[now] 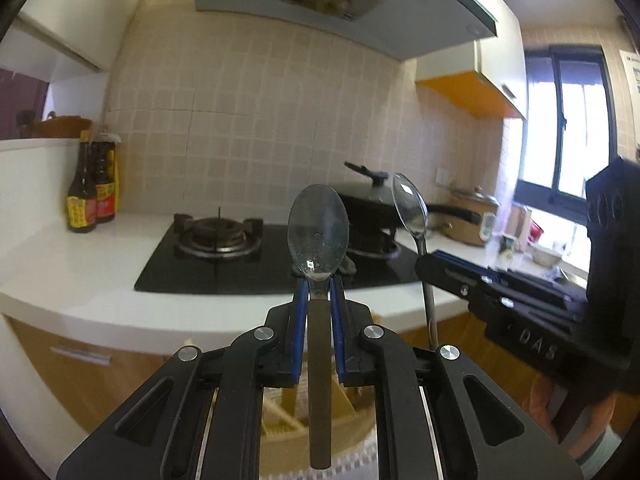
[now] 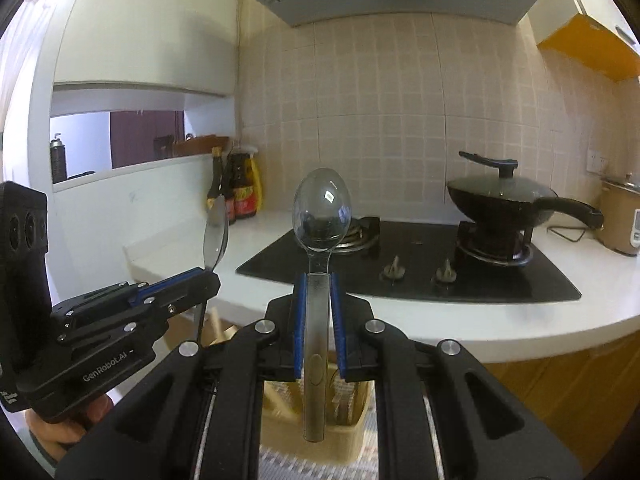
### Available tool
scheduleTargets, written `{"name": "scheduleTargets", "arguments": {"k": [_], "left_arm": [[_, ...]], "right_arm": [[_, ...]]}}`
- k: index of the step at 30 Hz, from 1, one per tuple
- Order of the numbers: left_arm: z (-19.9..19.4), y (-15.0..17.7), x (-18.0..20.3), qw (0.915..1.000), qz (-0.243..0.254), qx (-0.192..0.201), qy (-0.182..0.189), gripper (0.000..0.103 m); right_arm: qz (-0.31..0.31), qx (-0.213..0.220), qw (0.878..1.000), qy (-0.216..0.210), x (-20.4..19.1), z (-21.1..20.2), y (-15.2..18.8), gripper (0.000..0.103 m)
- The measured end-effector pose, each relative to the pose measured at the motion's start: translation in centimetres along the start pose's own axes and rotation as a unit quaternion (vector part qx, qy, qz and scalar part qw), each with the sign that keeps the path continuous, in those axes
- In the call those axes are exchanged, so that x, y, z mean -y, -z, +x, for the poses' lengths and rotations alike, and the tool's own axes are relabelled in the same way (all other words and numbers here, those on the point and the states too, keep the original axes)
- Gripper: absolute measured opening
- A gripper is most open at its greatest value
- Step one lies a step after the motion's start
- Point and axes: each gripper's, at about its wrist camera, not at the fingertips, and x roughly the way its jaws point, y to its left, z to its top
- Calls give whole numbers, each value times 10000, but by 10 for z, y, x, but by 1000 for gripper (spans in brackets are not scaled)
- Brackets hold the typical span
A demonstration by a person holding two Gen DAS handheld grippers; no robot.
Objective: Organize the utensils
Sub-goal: 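Lift the spoon with the left tool while the right tool carries its spoon over the basket, then open the left tool over the basket while the right tool releases its spoon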
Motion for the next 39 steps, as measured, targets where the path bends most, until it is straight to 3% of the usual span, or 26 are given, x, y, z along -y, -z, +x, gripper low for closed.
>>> {"name": "scheduleTargets", "arguments": {"k": [6, 10, 17, 20, 24, 27, 29, 32, 35, 39], "left_arm": [[28, 14, -7, 9991, -52, 400, -143, 10], [45, 23, -17, 9987, -196, 409, -237, 10], [55, 39, -27, 9981, -333, 468, -243, 10], [54, 43, -29, 9983, -341, 418, -204, 22], [42, 46, -32, 9986, -391, 334, -143, 24], [28, 47, -35, 9985, -438, 311, -112, 38], [13, 48, -37, 9981, -511, 321, -79, 43], [-11, 50, -43, 9973, -672, 280, -20, 54], [-37, 57, -46, 9963, -810, 287, 2, 66], [-68, 72, -45, 9956, -895, 263, -70, 75]], "right_arm": [[275, 122, 9995, -131, 20, 32, 19, 10], [137, 159, 9997, 81, 24, 49, 34, 10], [159, 54, 9999, 5, 28, 58, 56, 10], [142, -47, 9999, -67, 28, 53, 59, 11], [215, -103, 9996, -157, 28, 35, 62, 14], [289, -110, 9994, -152, 28, 19, 63, 14], [321, -160, 9992, -190, 27, 7, 65, 15], [375, -228, 9988, -197, 22, -11, 71, 23], [429, -251, 9987, -146, 13, -32, 82, 45], [541, -316, 9980, -129, 2, -55, 99, 48]]}}
